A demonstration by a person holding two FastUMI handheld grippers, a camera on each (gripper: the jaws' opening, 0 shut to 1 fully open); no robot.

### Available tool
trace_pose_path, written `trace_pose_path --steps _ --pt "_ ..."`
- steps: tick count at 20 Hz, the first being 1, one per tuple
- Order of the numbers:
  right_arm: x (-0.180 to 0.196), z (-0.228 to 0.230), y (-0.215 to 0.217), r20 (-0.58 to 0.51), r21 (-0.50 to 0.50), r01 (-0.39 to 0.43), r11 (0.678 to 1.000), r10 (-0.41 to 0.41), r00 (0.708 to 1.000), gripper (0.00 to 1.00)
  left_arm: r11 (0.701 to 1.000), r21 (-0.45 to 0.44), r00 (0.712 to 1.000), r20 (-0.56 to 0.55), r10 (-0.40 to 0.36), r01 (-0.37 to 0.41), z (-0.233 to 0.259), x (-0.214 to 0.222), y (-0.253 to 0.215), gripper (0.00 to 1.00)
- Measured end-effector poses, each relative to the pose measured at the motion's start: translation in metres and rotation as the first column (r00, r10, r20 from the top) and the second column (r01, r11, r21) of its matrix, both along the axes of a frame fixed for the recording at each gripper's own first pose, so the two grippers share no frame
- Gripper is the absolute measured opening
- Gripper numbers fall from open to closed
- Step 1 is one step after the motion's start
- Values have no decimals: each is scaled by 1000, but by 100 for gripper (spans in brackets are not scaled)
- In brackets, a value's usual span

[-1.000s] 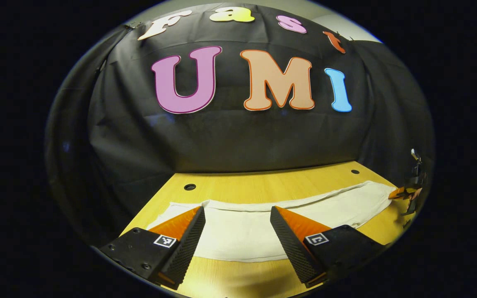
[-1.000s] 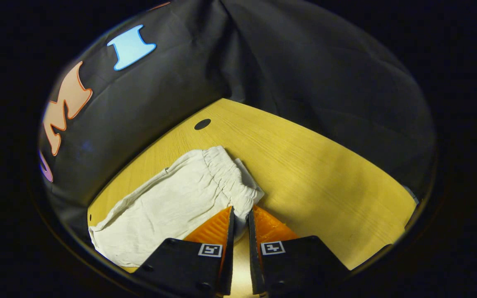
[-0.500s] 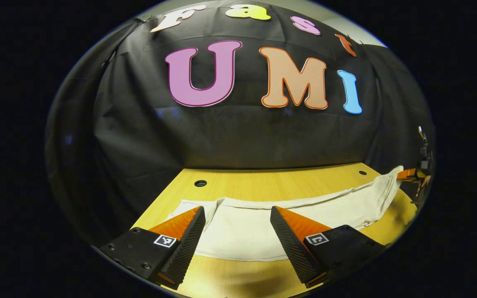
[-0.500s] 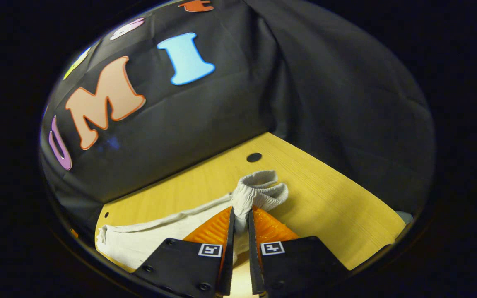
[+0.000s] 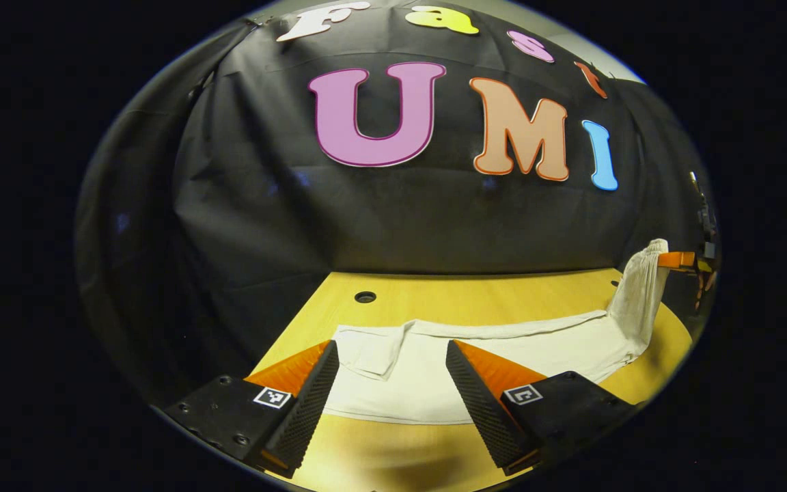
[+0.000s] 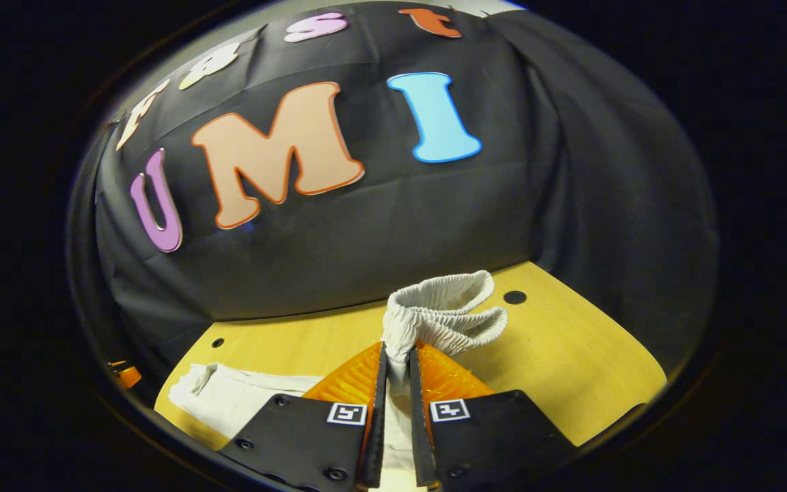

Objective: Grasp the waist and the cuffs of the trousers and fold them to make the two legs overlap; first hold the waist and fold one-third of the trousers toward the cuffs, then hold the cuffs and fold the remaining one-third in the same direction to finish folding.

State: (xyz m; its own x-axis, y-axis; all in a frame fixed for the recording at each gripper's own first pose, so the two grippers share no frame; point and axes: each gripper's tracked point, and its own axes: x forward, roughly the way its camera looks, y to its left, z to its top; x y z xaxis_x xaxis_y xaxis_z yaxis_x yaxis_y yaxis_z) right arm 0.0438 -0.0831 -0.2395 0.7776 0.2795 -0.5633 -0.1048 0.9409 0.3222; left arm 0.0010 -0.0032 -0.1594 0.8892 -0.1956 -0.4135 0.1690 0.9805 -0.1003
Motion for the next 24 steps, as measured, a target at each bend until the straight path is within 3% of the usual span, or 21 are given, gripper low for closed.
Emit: trace_pose_path --steps 9,15,16,19,22,24 --pt "-4 -15 4 -51 -37 -202 979 200 979 19 1000 17 999 -35 10 -9 -23 -1 48 96" --pt "-4 -8 -4 -145 -133 -371 919 352 924 20 1000 12 997 -75 -2 3 -47 8 62 96" --pt "-3 -7 -4 -161 -134 -391 910 370 915 15 1000 8 996 -86 -5 6 -54 10 63 96" --pt "12 8 -18 -152 -111 -413 904 395 906 45 1000 -1 992 -122 -14 14 -75 21 66 96" --pt "33 29 -43 -144 -116 -413 903 396 907 99 1000 -2 988 -153 -7 7 -99 33 70 97" --pt "39 50 -55 -142 -136 -414 900 395 907 98 1000 7 984 -179 6 -4 -117 42 75 97"
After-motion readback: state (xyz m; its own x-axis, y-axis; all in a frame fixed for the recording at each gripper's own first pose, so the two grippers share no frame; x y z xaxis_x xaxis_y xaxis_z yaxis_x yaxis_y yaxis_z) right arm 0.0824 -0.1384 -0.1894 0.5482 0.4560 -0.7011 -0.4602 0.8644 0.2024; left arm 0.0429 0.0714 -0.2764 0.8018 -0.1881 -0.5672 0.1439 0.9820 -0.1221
